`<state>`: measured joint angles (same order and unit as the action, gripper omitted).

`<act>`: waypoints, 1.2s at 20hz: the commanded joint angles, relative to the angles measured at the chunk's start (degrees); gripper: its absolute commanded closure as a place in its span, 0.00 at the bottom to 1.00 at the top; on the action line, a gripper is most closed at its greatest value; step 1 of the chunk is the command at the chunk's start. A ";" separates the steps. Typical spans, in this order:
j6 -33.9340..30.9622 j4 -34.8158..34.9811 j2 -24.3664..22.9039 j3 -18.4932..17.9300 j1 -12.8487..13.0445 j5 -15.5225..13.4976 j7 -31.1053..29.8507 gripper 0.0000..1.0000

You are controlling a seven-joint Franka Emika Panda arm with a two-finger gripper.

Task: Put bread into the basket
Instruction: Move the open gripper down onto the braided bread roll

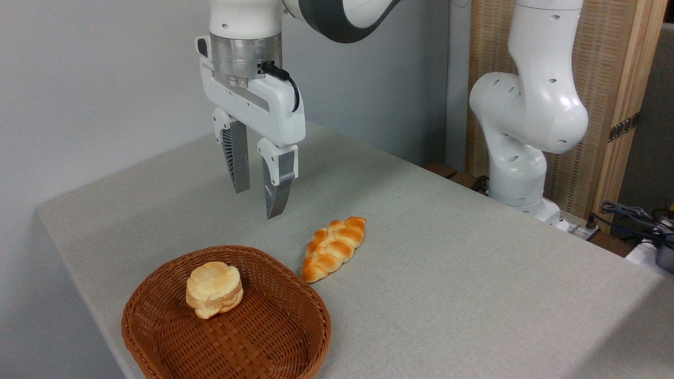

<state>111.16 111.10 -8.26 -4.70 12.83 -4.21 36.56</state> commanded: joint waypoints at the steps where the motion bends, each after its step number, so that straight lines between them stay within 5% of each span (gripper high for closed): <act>1: -1.21 -0.62 -0.17 -0.22 -0.26 -0.71 -1.31 0.00; 15: -2.00 -1.50 -0.17 0.13 -0.44 -0.27 -1.84 0.00; 24: -10.79 -0.01 -0.79 0.13 -0.44 -0.27 -3.77 0.00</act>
<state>103.22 110.29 -8.39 -4.64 12.36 -4.21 34.43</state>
